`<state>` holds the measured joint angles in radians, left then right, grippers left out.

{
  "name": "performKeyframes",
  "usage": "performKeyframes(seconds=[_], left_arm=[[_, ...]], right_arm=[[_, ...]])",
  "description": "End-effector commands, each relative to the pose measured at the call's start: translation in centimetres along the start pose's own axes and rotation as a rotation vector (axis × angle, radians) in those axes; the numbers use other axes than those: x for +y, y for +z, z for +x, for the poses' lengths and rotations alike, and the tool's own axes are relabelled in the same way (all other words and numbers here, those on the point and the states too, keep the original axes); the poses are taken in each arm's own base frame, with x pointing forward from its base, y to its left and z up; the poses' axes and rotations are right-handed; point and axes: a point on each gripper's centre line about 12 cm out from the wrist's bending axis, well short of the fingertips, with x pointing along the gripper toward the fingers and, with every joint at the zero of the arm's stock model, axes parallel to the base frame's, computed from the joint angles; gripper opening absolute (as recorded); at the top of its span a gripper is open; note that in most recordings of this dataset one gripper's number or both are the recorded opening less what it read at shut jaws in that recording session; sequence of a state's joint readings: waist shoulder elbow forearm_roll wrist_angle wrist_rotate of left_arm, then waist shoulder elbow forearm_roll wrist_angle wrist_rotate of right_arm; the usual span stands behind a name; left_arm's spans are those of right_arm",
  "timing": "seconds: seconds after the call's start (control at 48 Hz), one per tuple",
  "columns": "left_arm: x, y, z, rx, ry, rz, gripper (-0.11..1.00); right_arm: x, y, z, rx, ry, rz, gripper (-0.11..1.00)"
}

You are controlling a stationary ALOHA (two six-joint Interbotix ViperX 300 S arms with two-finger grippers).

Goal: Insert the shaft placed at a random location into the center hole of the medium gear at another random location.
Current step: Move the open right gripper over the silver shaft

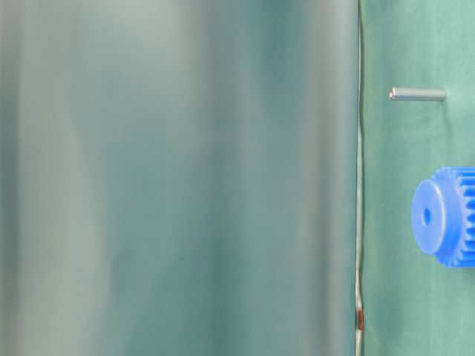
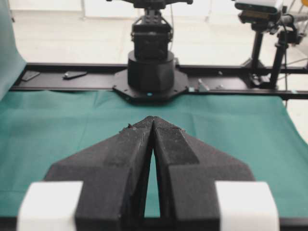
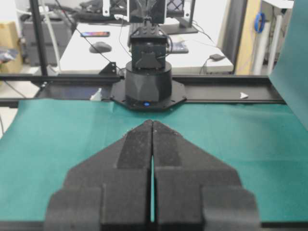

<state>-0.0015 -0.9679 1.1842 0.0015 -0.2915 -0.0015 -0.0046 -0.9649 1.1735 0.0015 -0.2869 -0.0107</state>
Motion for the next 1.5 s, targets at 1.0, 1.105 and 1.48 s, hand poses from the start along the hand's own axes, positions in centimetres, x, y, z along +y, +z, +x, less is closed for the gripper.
performKeyframes(seconds=[1.0, 1.105, 1.48], left_arm=[[0.0, 0.3, 0.4, 0.037, -0.001, 0.004, 0.0], [0.0, 0.2, 0.4, 0.044, -0.002, 0.003, 0.0], [0.0, -0.1, 0.4, 0.063, -0.003, 0.006, 0.0]], right_arm=[[-7.5, -12.0, 9.5, 0.451, -0.268, 0.089, 0.91], [-8.2, -13.8, 10.5, 0.489, -0.284, 0.093, 0.85], [-9.9, -18.9, 10.7, 0.568, -0.338, 0.114, 0.86]])
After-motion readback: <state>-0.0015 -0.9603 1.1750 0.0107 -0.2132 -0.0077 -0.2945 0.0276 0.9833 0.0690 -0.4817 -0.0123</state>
